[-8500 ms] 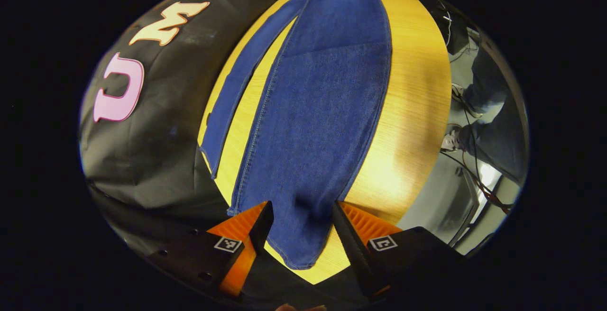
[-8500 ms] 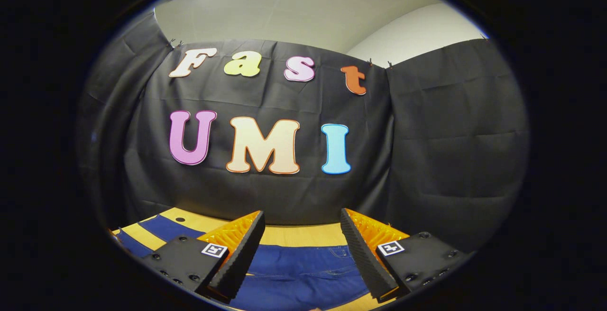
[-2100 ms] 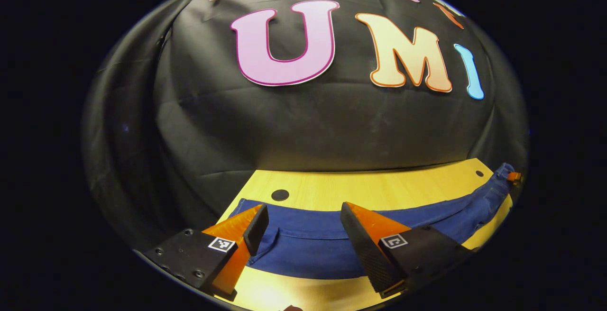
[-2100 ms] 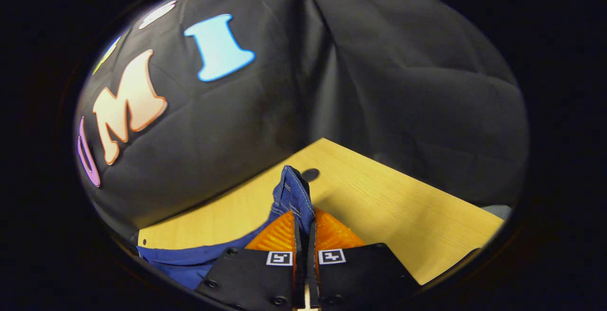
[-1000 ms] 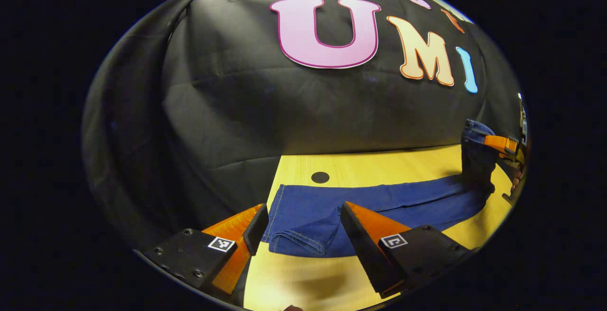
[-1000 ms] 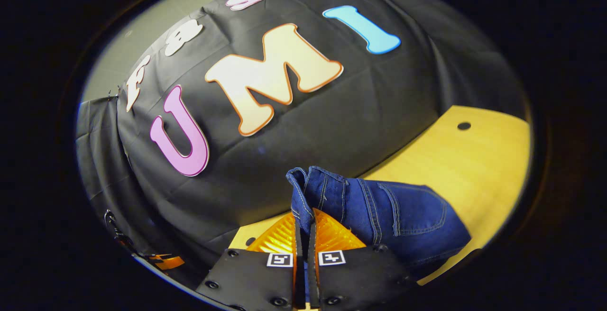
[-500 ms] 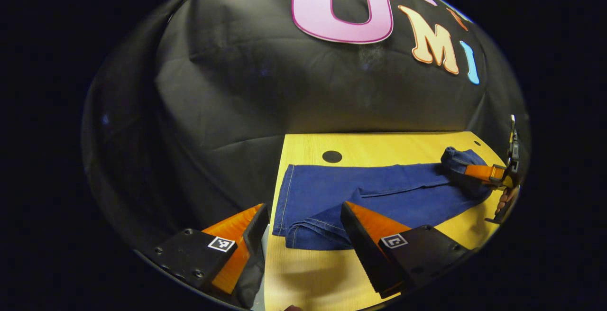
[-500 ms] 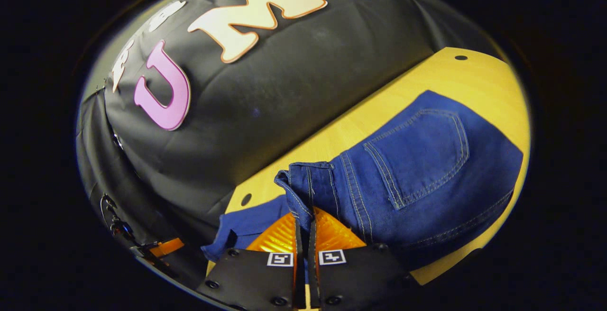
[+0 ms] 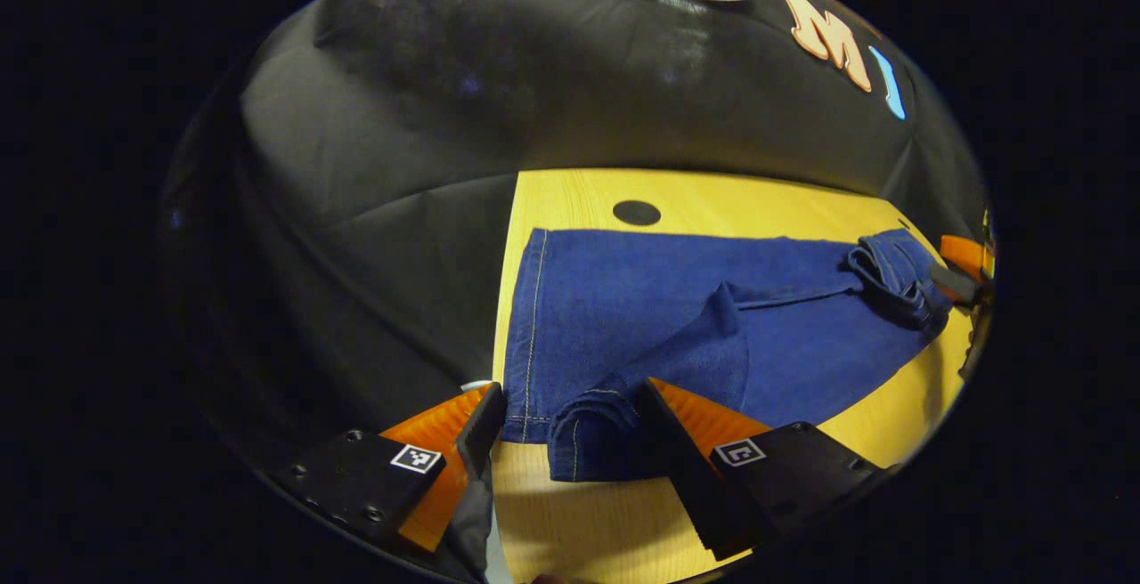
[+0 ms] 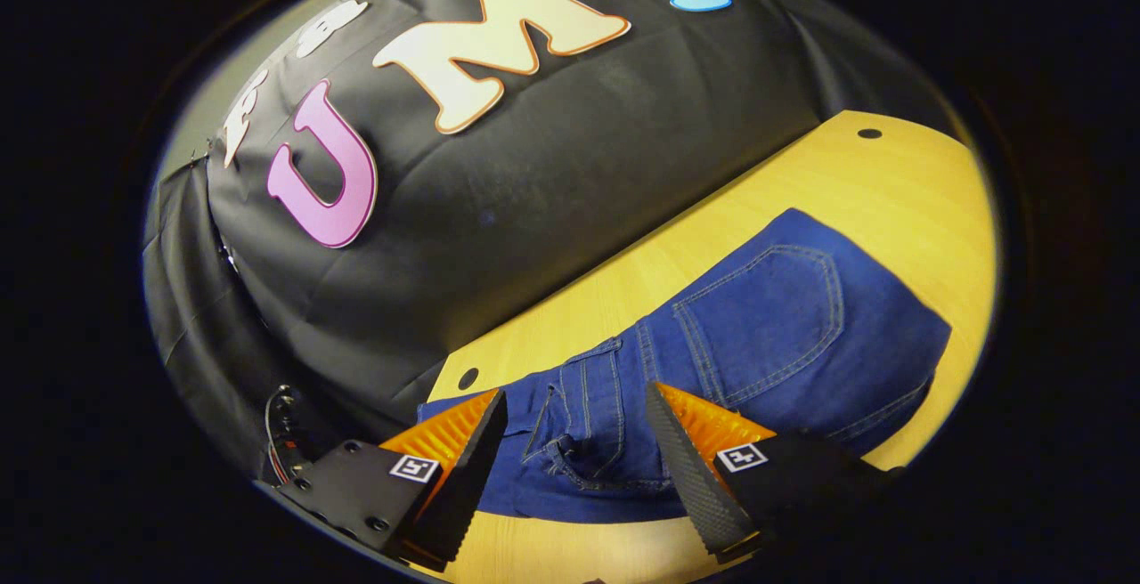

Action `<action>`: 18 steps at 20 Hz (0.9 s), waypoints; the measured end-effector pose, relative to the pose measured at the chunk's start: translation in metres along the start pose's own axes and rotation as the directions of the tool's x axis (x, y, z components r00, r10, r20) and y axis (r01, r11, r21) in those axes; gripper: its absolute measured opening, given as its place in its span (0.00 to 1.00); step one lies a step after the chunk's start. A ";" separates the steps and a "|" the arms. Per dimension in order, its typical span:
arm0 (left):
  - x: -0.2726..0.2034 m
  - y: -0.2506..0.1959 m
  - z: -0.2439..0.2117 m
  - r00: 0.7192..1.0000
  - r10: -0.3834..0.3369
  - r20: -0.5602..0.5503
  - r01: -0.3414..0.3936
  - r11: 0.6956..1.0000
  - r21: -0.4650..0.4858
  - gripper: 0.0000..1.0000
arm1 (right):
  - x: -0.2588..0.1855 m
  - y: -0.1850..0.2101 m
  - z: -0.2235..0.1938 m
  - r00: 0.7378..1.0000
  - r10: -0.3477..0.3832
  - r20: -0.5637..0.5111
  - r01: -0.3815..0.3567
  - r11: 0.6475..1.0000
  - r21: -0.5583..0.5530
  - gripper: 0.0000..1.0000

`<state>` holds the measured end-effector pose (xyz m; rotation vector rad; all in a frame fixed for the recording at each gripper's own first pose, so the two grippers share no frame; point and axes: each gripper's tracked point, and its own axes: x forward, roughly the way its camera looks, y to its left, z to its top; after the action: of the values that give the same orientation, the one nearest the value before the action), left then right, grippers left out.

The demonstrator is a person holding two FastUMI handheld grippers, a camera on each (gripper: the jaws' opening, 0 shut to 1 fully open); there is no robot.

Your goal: Grasp the waist and the cuffs of the jeans and fold them to make the two legs overlap; first hold the waist and fold one-third of the jeans toward the cuffs, then hold the cuffs and fold the remaining one-third in the same direction to finish folding.

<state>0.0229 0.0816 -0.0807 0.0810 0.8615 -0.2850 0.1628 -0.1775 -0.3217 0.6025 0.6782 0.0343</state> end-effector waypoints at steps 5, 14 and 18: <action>0.005 -0.015 0.002 0.998 -0.055 0.018 0.055 0.998 -0.019 0.83 | -0.016 -0.012 -0.001 1.000 -0.018 0.002 0.018 0.999 -0.036 0.97; 0.001 -0.034 0.013 1.000 -0.012 -0.009 0.012 0.999 -0.035 0.00 | -0.031 -0.007 0.017 1.000 0.027 0.006 -0.026 0.997 -0.069 0.97; -0.022 -0.054 0.054 0.997 -0.037 0.071 0.043 0.996 -0.080 0.00 | -0.050 -0.017 0.043 0.999 0.044 0.030 -0.041 0.995 -0.093 0.97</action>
<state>0.0342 0.0248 -0.0262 -0.0220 0.8055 -0.2879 0.1466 -0.2247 -0.2758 0.5277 0.6299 0.0946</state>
